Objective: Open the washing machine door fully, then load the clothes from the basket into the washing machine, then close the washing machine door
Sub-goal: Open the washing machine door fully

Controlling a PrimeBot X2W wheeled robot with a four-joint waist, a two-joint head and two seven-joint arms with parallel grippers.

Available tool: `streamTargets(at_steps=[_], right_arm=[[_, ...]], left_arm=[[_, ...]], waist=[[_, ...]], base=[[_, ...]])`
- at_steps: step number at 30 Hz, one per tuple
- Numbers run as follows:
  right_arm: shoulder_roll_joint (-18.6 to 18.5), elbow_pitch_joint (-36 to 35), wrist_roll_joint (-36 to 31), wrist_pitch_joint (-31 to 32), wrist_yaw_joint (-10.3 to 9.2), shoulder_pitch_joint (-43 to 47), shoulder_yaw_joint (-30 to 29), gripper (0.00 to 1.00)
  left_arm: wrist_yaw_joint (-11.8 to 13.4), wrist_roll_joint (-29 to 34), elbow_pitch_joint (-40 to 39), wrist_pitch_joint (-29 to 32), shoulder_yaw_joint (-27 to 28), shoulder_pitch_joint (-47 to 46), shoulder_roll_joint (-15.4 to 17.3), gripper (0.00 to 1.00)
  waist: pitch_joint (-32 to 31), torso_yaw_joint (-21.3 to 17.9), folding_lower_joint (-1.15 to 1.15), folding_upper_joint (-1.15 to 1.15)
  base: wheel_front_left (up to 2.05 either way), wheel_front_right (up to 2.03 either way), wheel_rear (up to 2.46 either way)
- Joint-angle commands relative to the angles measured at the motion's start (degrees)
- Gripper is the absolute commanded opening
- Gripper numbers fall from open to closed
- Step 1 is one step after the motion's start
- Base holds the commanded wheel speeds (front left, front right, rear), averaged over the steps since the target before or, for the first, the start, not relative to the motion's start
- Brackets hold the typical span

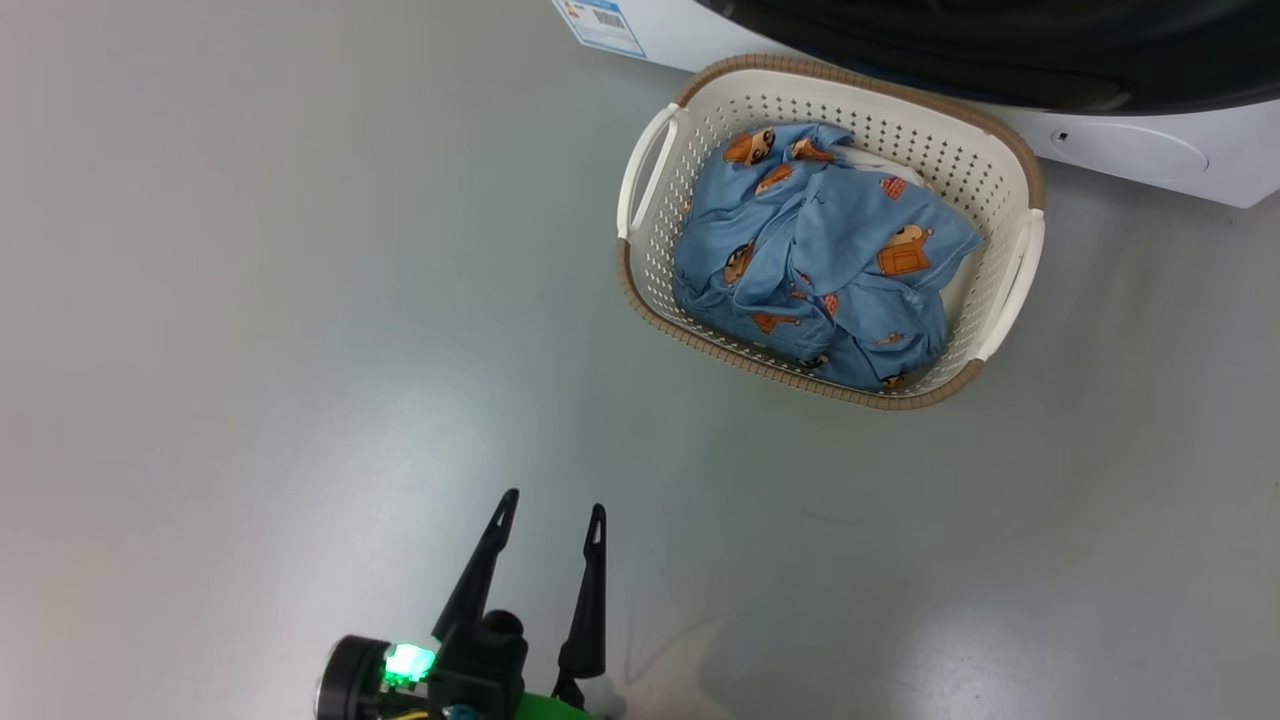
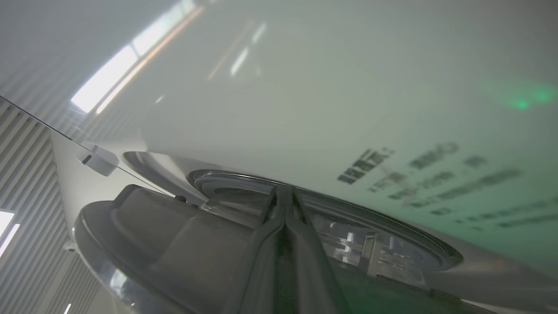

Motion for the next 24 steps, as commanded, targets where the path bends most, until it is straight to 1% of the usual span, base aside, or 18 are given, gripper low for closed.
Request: streamTargets(at_steps=[1, 6, 15, 24], right_arm=[[0.23, -2.01, -0.14, 1.10, 0.10, 0.35, 1.72, 0.00], [-0.14, -1.91, 0.27, 1.41, 0.10, 1.05, 2.30, 0.00], [-0.46, -1.19, 1.54, 4.16, 0.10, 2.39, 3.49, 0.00], [0.31, -0.94, 2.68, 7.64, 0.10, 3.08, 4.73, 0.00]], left_arm=[[-0.06, -0.25, -0.54, -0.37, 1.49, -0.67, 0.76, 1.00], [-0.04, -0.52, -0.38, -0.37, 1.57, -1.78, 0.76, 1.00], [-0.47, 0.02, -0.14, -0.37, 2.28, -2.07, 0.76, 1.00], [-0.64, 0.83, -0.30, -0.37, 3.01, -2.10, 0.76, 1.00]], waist=[[-0.28, -0.18, 0.00, 0.00], [-0.73, -1.04, 0.00, 0.00], [-1.16, -2.43, 0.00, 0.00], [-0.54, -3.46, 0.00, 0.00]], base=[[0.00, 0.00, 0.00], [0.00, 0.00, 0.00], [0.00, 0.00, 0.00], [0.00, 0.00, 0.00]])
